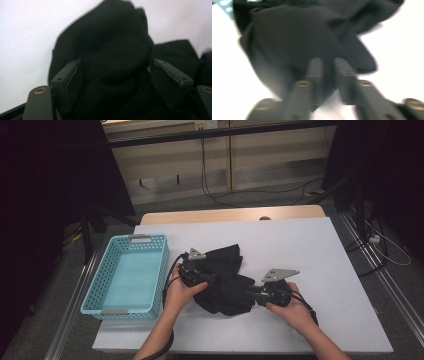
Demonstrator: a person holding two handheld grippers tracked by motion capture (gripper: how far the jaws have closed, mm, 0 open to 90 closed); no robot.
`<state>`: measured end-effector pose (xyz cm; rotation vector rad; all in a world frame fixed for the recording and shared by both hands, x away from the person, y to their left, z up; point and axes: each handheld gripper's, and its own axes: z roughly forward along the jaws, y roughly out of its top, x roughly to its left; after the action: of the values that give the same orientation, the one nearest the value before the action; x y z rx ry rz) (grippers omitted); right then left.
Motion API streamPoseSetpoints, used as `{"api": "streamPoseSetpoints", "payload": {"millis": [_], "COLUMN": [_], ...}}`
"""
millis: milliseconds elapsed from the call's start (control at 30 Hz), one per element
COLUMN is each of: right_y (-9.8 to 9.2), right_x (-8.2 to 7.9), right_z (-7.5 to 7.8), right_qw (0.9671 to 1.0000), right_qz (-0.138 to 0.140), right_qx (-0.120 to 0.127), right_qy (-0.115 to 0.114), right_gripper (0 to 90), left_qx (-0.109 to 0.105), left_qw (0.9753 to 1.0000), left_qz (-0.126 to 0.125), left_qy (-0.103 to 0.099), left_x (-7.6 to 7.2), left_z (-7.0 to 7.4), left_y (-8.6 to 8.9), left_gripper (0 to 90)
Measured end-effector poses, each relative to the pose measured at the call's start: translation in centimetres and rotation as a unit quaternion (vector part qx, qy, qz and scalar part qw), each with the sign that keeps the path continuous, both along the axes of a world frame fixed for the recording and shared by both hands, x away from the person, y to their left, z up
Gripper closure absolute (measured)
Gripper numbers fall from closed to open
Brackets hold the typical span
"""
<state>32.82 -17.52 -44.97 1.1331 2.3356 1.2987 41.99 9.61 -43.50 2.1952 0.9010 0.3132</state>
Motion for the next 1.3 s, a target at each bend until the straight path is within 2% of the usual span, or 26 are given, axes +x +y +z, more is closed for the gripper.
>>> {"api": "streamPoseSetpoints", "payload": {"millis": [33,67,100,167,267,300,367,400,533,567,733,833,867,1033,1133,1167,1233,1300], "right_y": [-0.2,-0.2,-0.3,-0.3,-0.2,-0.2,-0.1,0.0,0.0,0.1,0.8,1.5,1.7,2.2,2.3,2.3,2.3,2.3], "right_x": [0.1,0.1,0.3,0.6,1.1,1.1,1.7,1.8,2.6,2.8,3.8,4.2,4.3,4.4,4.3,4.3,4.2,4.2], "right_z": [0.0,0.0,0.0,-0.1,-0.3,-0.3,-0.3,-0.3,-0.4,-0.4,-0.6,-1.0,-1.2,-1.6,-1.6,-1.6,-1.6,-1.6], "right_qw": [1.0000,1.0000,0.9997,0.9995,0.9991,0.9991,0.9986,0.9984,0.9979,0.9977,0.9977,0.9981,0.9982,0.9987,0.9990,0.9990,0.9994,0.9995], "right_qz": [-0.004,-0.004,-0.024,-0.028,-0.038,-0.038,-0.049,-0.052,-0.063,-0.065,-0.066,-0.060,-0.059,-0.044,-0.032,-0.032,-0.019,-0.015], "right_qx": [0.002,0.002,-0.001,-0.005,-0.011,-0.011,-0.012,-0.009,0.001,0.002,-0.001,-0.010,-0.012,-0.026,-0.031,-0.031,-0.028,-0.021], "right_qy": [-0.003,-0.003,-0.007,-0.013,-0.015,-0.015,-0.019,-0.018,-0.015,-0.016,-0.012,-0.006,-0.003,0.003,0.004,0.004,0.011,0.017], "right_gripper": [60.8,60.8,50.6,47.4,43.1,43.1,40.6,40.3,39.6,39.5,40.1,43.0,44.3,52.8,66.4,66.4,79.2,82.2], "left_qx": [0.006,0.006,0.019,0.035,0.028,0.028,0.018,0.018,-0.024,-0.052,-0.078,-0.076,-0.079,-0.077,-0.065,-0.065,-0.060,-0.059], "left_qw": [1.0000,1.0000,0.9997,0.9992,0.9993,0.9993,0.9993,0.9993,0.9987,0.9971,0.9934,0.9926,0.9910,0.9891,0.9893,0.9893,0.9896,0.9898], "left_qz": [0.000,0.000,-0.003,0.000,0.015,0.015,0.024,0.024,0.043,0.055,0.084,0.095,0.108,0.125,0.130,0.130,0.130,0.130], "left_qy": [0.003,0.003,0.013,0.016,0.021,0.021,0.022,0.022,0.011,0.008,0.006,0.002,0.003,0.006,0.007,0.007,0.008,0.006], "left_x": [0.0,0.0,-0.1,-0.2,-0.3,-0.3,-0.4,-0.4,-0.1,0.1,0.5,0.6,0.7,0.8,0.8,0.8,0.7,0.7], "left_z": [-0.2,-0.2,-0.6,-1.0,-0.7,-0.7,-0.1,-0.1,1.3,2.0,2.8,2.8,2.7,2.4,2.0,2.0,1.8,1.9], "left_y": [-0.1,-0.1,-0.2,-0.4,-0.3,-0.3,0.0,0.0,1.4,2.3,4.2,4.6,5.0,5.4,5.4,5.4,5.2,5.1], "left_gripper": [28.4,30.0,33.1,46.5,70.7,75.6,78.1,78.7,79.2,79.1,79.1,79.2,79.1,77.6,76.7,76.7,75.6,72.5]}}
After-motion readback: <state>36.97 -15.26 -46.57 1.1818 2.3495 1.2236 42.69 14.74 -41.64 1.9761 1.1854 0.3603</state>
